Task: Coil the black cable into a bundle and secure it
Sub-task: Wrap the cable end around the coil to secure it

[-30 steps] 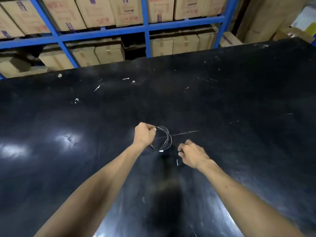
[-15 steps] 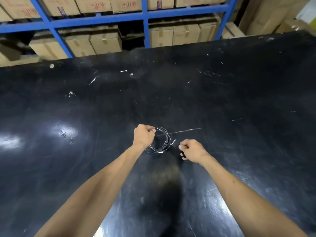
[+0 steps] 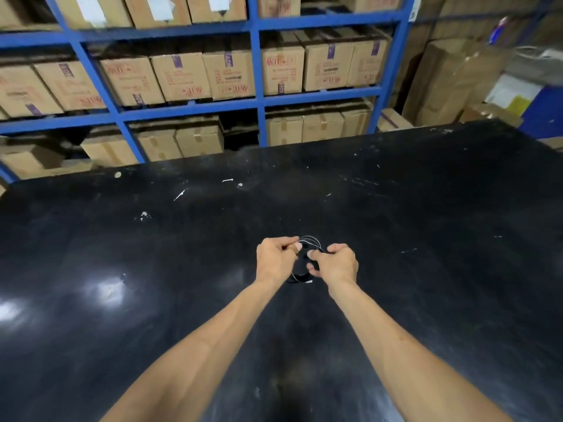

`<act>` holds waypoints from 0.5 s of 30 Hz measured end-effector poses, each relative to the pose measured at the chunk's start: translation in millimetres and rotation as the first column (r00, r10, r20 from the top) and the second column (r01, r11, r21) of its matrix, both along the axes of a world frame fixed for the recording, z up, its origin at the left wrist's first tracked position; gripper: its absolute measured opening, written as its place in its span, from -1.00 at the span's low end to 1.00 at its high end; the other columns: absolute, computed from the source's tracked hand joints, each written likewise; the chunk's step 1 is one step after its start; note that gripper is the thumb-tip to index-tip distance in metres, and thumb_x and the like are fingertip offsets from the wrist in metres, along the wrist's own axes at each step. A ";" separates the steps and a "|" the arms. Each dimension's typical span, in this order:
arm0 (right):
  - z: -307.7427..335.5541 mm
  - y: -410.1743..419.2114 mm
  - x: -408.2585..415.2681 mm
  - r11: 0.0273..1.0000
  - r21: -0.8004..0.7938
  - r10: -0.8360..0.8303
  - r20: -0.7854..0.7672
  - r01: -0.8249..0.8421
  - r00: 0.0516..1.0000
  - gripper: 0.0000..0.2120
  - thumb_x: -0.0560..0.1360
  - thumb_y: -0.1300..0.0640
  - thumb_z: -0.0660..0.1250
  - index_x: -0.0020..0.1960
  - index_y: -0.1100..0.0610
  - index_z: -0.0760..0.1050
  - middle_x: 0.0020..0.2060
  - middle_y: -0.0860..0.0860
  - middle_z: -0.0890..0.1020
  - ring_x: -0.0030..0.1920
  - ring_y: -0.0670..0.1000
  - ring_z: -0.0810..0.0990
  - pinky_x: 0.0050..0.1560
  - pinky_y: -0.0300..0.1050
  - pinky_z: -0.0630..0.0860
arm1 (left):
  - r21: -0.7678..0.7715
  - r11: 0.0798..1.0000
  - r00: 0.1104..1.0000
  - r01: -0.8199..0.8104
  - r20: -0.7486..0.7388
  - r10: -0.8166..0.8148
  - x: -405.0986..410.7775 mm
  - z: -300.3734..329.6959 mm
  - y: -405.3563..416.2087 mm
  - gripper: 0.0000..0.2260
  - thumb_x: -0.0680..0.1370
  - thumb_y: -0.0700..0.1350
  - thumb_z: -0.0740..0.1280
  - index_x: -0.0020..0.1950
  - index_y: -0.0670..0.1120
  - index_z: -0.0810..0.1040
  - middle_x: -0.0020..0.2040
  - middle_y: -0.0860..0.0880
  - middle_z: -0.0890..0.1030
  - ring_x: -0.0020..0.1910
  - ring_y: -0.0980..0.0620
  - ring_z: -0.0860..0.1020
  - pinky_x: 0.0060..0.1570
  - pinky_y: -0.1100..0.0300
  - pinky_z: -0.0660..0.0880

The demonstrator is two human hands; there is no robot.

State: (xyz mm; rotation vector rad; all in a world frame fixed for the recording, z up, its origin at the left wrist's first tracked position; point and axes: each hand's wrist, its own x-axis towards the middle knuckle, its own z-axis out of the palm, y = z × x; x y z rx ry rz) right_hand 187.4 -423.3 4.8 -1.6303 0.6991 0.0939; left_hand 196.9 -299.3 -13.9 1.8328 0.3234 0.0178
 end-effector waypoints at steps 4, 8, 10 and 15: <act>15.3 6.3 1.8 0.984 0.157 -0.092 0.075 0.080 0.993 -0.76 0.45 0.34 0.40 -0.14 0.06 0.39 -0.36 0.04 0.64 -0.28 0.06 0.69 -0.10 -0.06 0.62 | -0.111 0.994 0.999 0.021 0.026 -0.018 -6.5 15.0 -4.6 -0.85 0.50 -0.23 0.43 0.05 -0.12 0.72 -0.30 -0.05 0.70 -0.37 0.08 0.58 -0.14 0.14 0.59; 27.7 7.3 2.3 0.957 0.284 -0.089 0.077 0.063 0.993 -0.78 0.52 0.35 0.30 -0.08 0.06 0.36 -0.35 0.01 0.56 -0.32 -0.02 0.53 -0.28 -0.16 0.46 | -0.219 0.976 0.999 0.014 0.034 -0.006 -12.8 31.2 -6.2 -0.72 0.47 -0.25 0.46 0.14 -0.08 0.52 -0.16 -0.17 0.75 -0.22 0.01 0.66 -0.04 0.12 0.58; 33.4 4.7 -0.3 0.953 0.302 -0.058 0.071 0.034 0.996 -0.76 0.55 0.36 0.24 -0.09 0.04 0.33 -0.32 0.02 0.52 -0.33 -0.03 0.47 -0.32 -0.18 0.41 | -0.237 0.971 0.999 0.022 -0.020 -0.028 -12.4 37.1 -4.5 -0.61 0.43 -0.19 0.50 0.18 -0.11 0.44 -0.13 -0.17 0.75 -0.10 -0.05 0.68 0.05 0.12 0.57; 43.4 0.3 -11.1 0.967 0.234 0.082 0.071 -0.097 0.994 -0.77 0.56 0.35 0.23 0.13 0.09 0.38 -0.26 0.03 0.55 -0.26 0.00 0.52 -0.27 -0.18 0.43 | -0.253 0.944 0.971 0.211 -0.056 -0.232 -16.3 48.2 6.4 -0.97 0.50 -0.31 0.44 -0.11 -0.26 0.62 -0.28 -0.18 0.63 -0.39 -0.04 0.54 -0.23 0.12 0.56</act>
